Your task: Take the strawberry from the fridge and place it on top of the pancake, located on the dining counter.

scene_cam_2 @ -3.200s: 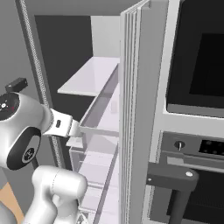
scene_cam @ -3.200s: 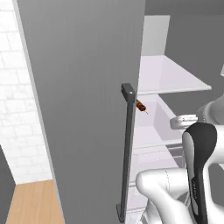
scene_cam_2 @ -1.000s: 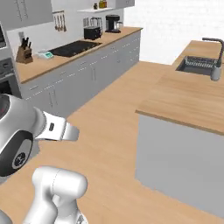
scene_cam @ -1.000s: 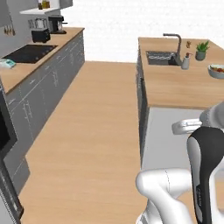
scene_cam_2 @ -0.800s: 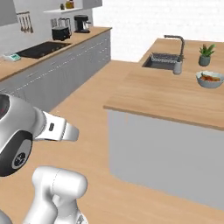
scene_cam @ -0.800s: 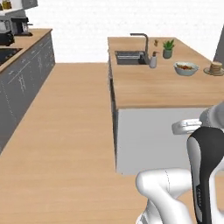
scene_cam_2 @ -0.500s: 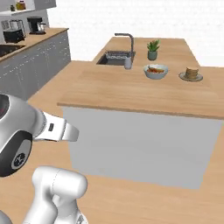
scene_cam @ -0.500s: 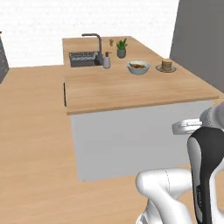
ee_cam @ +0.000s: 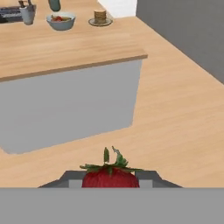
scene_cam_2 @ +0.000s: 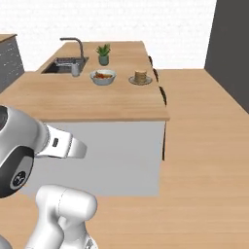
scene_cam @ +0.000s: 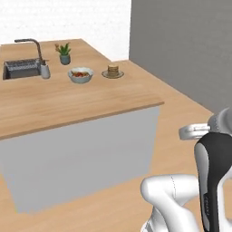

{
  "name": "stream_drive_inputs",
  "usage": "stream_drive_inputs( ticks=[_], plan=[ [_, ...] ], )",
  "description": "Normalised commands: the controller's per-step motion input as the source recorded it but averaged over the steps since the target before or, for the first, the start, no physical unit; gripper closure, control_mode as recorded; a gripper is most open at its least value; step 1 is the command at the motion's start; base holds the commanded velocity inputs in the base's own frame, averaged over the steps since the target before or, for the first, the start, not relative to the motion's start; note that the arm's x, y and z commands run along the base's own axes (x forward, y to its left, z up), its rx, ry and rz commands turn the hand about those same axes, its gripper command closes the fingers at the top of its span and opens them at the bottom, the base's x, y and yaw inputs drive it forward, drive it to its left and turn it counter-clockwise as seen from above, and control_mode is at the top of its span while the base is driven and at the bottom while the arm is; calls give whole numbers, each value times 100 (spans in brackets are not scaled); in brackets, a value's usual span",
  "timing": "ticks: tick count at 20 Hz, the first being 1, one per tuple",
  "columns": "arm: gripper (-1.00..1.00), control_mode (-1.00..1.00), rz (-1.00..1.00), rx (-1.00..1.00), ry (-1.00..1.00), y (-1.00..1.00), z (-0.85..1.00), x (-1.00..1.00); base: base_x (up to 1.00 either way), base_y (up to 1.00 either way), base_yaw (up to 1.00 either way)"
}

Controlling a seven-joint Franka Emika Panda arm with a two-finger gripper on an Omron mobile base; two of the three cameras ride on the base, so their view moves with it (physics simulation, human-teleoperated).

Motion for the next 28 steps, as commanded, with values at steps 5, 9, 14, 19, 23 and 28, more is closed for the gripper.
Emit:
stream_drive_inputs(
  ticks=[5,9,14,19,23,28],
  plan=[
    [100,100,0,0,0,0,0,0,100,-88,5],
    [100,100,0,0,0,0,0,0,96,-99,17],
    [100,100,0,0,0,0,0,0,99,-100,21],
    [100,100,0,0,0,0,0,0,94,-100,28],
    [100,100,0,0,0,0,0,0,68,-99,45],
    [100,100,0,0,0,0,0,0,54,-92,52]
  ],
)
